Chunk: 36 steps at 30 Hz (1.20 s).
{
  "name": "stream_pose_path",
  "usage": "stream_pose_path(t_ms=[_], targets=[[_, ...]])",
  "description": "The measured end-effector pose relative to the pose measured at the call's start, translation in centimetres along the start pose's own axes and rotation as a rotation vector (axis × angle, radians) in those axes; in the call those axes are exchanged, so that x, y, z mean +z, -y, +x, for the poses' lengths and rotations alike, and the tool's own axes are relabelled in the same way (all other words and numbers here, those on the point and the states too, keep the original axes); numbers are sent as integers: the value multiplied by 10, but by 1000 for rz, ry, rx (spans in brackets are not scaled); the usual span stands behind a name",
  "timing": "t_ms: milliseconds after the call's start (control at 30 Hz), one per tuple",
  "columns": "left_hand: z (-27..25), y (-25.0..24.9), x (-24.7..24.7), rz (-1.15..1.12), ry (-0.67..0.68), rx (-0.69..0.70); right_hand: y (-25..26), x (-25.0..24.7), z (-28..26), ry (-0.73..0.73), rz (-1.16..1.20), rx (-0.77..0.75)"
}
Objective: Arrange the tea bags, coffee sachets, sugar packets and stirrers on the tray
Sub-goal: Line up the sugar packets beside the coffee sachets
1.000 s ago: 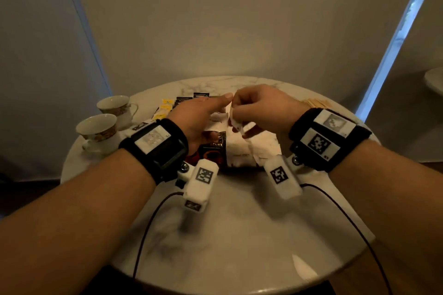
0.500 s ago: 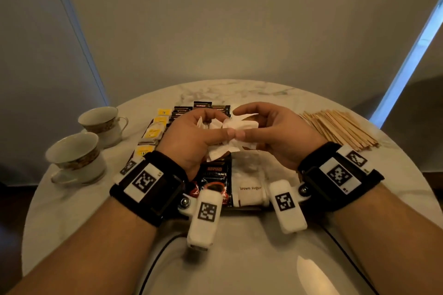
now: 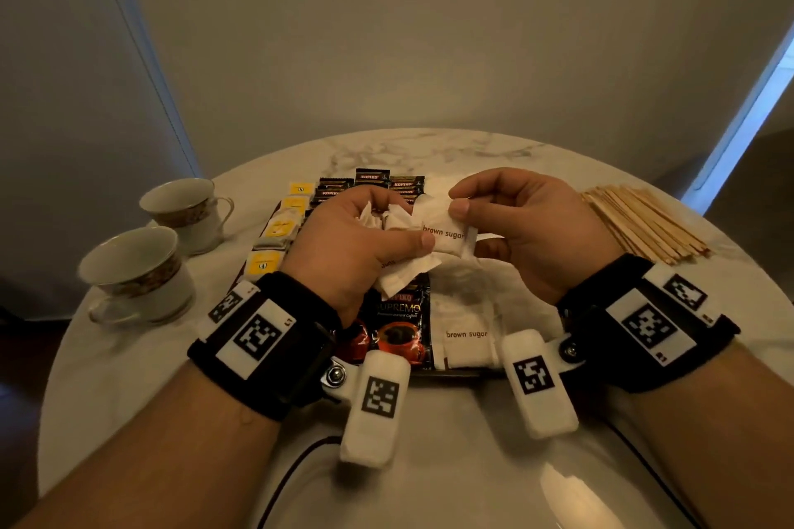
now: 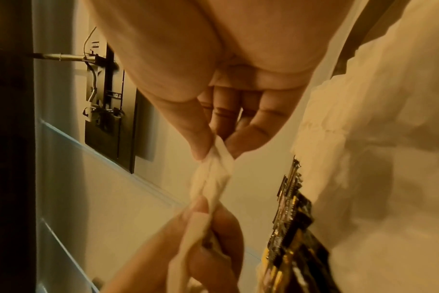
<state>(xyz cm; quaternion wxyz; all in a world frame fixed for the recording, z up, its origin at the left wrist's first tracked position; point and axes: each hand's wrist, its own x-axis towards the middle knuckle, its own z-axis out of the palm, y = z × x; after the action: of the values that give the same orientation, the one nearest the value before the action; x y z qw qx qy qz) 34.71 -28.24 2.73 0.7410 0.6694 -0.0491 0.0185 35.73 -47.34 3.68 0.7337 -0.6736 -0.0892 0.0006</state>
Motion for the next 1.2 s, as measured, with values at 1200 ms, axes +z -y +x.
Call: stream_pose_path(t_ms=[1200], targets=[[6,-6,-11,-46,-124,-95,15,4,-8,105,-420,363]])
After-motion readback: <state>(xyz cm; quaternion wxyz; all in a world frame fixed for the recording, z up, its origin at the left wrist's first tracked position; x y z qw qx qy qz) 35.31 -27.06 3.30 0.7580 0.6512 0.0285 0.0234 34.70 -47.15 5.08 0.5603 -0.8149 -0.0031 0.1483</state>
